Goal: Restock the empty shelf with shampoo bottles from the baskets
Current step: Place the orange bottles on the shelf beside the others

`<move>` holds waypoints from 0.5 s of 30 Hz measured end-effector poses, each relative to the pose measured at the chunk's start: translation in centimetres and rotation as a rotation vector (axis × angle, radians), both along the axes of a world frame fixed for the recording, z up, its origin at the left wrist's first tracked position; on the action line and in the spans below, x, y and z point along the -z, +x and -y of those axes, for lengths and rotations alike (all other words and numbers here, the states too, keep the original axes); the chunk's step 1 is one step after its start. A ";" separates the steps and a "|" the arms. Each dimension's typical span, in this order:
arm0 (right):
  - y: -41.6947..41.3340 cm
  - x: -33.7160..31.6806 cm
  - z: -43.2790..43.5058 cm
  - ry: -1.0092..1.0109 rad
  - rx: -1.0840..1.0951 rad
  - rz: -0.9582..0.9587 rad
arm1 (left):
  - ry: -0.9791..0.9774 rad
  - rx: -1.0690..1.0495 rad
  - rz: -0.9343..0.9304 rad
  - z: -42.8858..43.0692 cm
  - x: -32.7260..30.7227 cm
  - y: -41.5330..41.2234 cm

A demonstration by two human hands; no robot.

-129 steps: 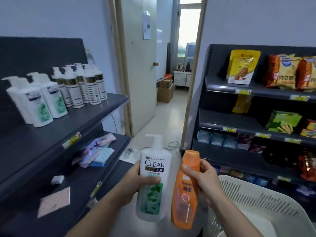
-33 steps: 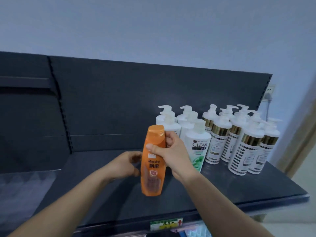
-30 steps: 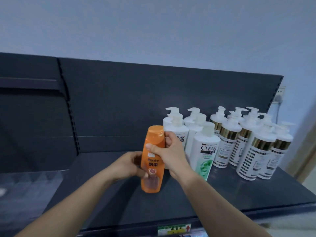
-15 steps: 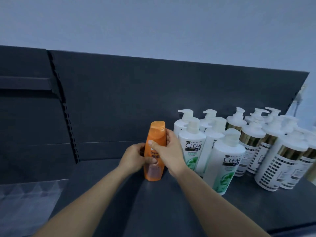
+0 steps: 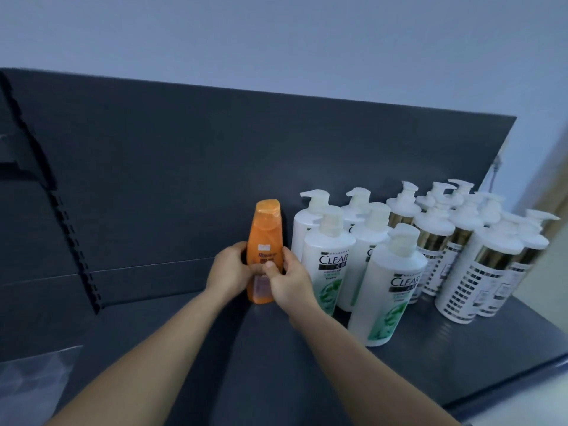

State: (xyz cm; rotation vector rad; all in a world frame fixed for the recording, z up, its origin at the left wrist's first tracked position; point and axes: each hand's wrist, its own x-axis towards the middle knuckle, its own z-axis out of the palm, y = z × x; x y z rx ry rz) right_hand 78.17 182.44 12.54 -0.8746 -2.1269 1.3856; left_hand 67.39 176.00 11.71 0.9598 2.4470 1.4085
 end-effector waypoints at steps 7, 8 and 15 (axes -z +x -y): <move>0.9 0.9 0.6 -0.008 -0.011 0.037 | 0.035 -0.021 -0.041 -0.6 1.1 -0.4; 1.3 0.9 0.7 -0.017 -0.013 0.034 | 0.035 -0.021 -0.048 -0.7 1.2 -0.5; 5.3 1.2 1.9 0.065 -0.028 0.154 | 0.000 -0.034 -0.081 -0.7 1.2 -0.2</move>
